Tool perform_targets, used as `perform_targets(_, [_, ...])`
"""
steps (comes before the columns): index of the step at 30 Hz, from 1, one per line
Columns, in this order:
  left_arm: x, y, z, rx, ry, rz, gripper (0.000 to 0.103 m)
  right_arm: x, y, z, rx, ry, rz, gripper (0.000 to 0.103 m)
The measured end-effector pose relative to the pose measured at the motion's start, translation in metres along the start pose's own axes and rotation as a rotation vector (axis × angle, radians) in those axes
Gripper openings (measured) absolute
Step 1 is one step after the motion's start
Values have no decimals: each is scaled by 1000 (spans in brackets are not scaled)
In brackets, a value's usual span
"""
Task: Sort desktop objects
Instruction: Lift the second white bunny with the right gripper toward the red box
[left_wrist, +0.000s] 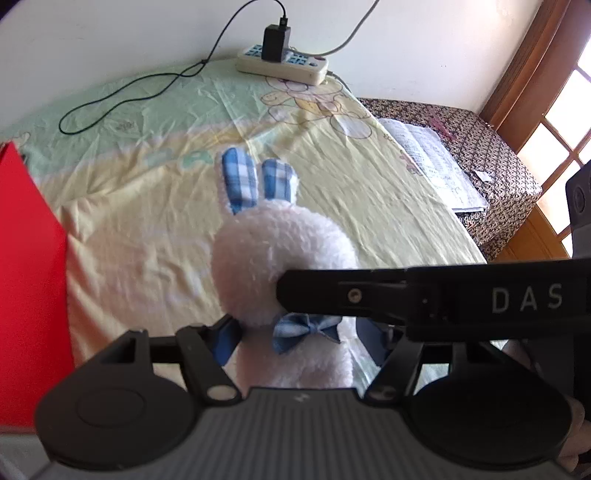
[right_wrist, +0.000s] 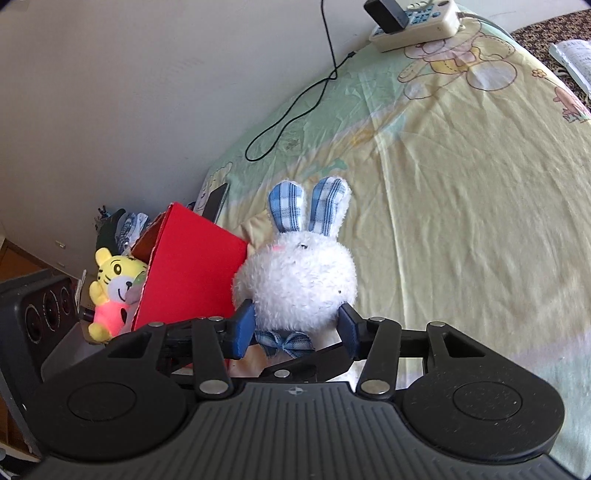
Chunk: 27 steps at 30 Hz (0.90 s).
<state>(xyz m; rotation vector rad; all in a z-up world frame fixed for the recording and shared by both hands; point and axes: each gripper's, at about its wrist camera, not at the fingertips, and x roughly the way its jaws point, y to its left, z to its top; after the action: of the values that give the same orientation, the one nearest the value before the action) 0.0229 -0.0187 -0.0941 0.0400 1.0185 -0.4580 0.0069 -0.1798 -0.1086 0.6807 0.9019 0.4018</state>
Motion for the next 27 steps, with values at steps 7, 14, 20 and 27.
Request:
perform_targets(7, [-44, 17, -6, -24, -107, 54, 69, -1, 35, -5, -91, -58, 76, 51])
perform_targets(14, [-91, 40, -10, -11, -220, 70, 69, -4, 84, -15, -189, -161, 106, 51])
perform_targets(20, [-132, 71, -8, 50, -318, 94, 68, 5, 129, -16, -204, -261, 135, 51])
perform_targets(27, [-161, 131, -13, 56, -366, 95, 68, 37, 180, -22, -239, -332, 136, 51])
